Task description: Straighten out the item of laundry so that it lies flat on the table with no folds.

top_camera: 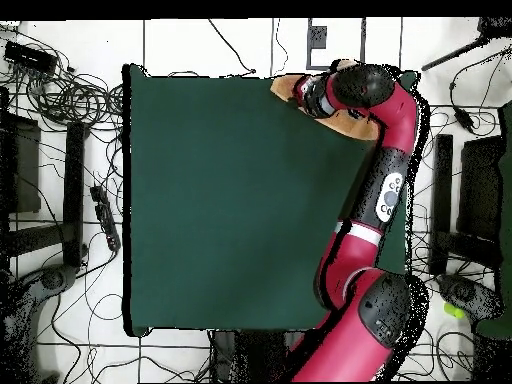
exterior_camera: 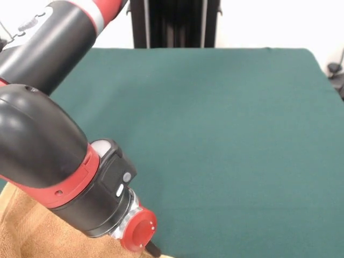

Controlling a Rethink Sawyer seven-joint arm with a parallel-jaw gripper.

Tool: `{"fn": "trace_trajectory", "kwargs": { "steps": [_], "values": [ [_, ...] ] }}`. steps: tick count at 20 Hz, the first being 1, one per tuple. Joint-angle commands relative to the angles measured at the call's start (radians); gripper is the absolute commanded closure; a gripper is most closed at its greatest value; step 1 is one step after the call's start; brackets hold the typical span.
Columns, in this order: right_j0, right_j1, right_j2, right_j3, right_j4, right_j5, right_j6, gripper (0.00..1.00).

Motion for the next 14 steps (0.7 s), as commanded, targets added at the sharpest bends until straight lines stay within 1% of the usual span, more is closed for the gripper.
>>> {"fn": "trace_trajectory", "kwargs": {
  "steps": [1, 4, 9, 12, 14],
  "values": [
    [0.027, 0.229, -0.252, 0.007, -0.032, -0.366, -0.208, 0.0],
    [0.016, 0.224, -0.285, 0.048, 0.001, -0.422, -0.151, 0.0],
    [-0.009, 0.192, -0.409, 0.175, 0.083, -0.585, -0.052, 0.0],
    [-0.007, 0.156, -0.492, 0.242, 0.102, -0.686, 0.014, 0.0],
    [0.003, 0.134, -0.535, 0.268, 0.105, -0.725, 0.053, 0.0]
  ]
}}
